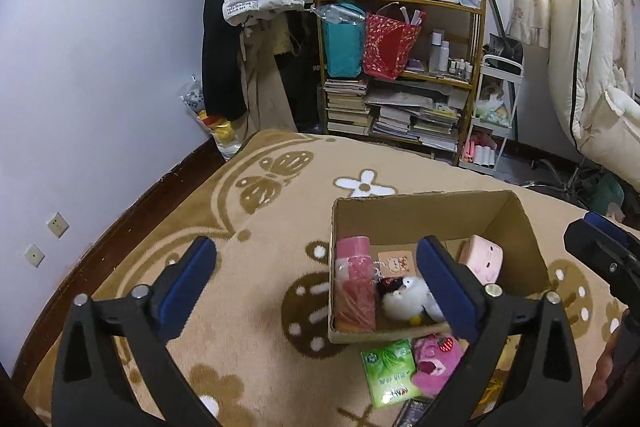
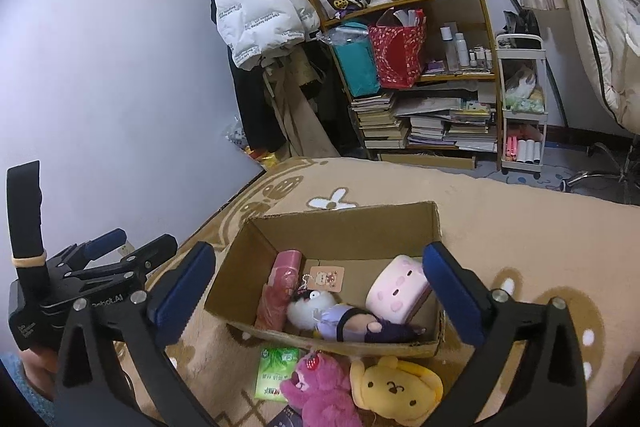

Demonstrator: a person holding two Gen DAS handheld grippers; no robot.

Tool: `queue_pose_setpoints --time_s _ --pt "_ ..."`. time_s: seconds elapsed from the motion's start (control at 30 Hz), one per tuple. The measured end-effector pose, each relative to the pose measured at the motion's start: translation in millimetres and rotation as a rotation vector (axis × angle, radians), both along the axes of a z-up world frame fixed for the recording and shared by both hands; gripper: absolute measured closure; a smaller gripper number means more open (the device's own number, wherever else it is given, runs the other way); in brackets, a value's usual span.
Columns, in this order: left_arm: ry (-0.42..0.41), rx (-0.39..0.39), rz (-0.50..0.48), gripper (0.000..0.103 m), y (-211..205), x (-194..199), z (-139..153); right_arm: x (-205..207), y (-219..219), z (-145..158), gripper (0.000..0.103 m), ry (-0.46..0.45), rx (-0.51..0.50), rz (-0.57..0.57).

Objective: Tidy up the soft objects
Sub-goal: 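Open both tools over the box, dropping the pompom and doll inside, then lower the left tool to the black tissue pack while the right tool approaches the pink bear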

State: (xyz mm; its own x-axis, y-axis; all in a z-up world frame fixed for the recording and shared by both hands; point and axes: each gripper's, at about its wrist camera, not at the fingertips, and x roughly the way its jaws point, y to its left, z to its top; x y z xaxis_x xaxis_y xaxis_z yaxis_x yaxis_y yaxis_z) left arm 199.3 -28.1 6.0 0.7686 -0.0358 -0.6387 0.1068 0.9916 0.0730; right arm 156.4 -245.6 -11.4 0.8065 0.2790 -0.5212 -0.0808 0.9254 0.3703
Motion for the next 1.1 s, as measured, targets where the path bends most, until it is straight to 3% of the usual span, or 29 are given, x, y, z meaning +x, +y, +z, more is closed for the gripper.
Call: queue_pose_setpoints --time_s 0.5,0.87,1.1 --pt "0.045 -0.07 0.042 0.001 21.9 -41.9 15.1 -45.9 -10.6 13.4 0.0 0.02 0.028 -0.028" --pt "0.138 -0.083 0.029 0.001 25.3 -77.3 2.4 -84.4 -4.7 5.6 0.0 0.049 0.034 0.01" --pt "0.17 -0.04 0.02 0.001 17.9 -93.6 -12.1 -96.8 -1.2 -6.8 0.0 0.08 0.035 0.013"
